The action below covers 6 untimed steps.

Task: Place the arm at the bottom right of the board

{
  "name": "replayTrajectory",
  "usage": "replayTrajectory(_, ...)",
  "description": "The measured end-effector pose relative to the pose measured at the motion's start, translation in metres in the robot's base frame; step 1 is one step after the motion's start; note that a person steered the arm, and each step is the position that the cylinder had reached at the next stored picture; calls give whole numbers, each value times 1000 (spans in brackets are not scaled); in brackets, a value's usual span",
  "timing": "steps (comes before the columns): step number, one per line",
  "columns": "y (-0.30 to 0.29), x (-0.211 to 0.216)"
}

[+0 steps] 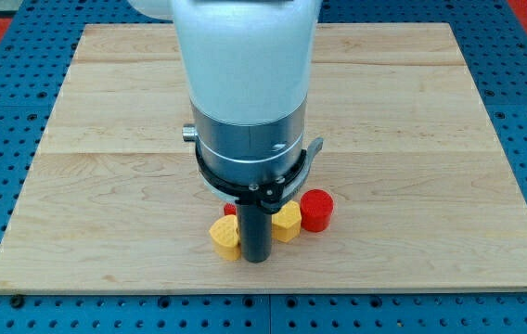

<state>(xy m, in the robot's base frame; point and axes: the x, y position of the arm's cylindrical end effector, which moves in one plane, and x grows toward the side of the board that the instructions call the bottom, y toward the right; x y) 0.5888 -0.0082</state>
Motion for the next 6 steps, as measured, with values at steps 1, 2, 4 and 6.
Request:
replayTrajectory(1,79,15)
replayTrajectory(2,165,15)
replayTrajectory(4,239,7)
replayTrajectory(6,285,6)
